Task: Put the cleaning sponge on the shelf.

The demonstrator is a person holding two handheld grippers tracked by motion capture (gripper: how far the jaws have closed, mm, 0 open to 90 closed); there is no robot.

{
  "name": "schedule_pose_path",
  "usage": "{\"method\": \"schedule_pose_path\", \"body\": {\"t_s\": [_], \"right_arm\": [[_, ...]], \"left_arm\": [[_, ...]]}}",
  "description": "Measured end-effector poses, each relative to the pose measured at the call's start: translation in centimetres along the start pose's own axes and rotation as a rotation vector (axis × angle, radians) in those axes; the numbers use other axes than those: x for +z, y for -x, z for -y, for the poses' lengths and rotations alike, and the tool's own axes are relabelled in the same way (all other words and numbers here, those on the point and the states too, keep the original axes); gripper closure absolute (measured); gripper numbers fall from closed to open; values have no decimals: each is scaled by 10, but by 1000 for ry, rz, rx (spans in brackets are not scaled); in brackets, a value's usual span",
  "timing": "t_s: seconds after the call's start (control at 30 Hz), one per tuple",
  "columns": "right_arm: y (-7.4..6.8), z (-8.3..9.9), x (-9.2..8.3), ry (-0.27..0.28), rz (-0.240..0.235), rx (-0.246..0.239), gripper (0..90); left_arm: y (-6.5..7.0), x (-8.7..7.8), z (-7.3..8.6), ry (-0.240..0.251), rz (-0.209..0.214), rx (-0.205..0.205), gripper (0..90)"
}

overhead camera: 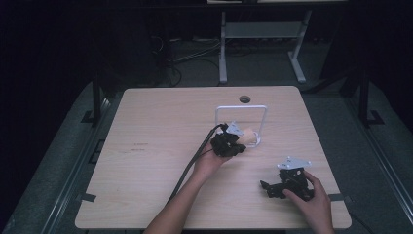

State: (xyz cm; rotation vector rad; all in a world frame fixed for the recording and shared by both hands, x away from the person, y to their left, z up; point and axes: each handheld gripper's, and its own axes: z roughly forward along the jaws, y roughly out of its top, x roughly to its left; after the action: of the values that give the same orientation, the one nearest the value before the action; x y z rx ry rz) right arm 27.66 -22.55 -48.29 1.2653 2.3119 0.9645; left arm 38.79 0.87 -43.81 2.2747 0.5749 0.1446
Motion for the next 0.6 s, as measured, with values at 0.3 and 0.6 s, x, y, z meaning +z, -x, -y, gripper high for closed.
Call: {"method": "schedule_pose_path", "body": {"t_s": [0.3, 0.6], "right_arm": [[0, 0, 0, 0, 0, 0, 0], [0, 0, 0, -2, 1, 0, 0]], "left_arm": [[-13, 3, 11, -27, -38, -34, 897], [-20, -1, 13, -31, -76, -32, 896]]}}
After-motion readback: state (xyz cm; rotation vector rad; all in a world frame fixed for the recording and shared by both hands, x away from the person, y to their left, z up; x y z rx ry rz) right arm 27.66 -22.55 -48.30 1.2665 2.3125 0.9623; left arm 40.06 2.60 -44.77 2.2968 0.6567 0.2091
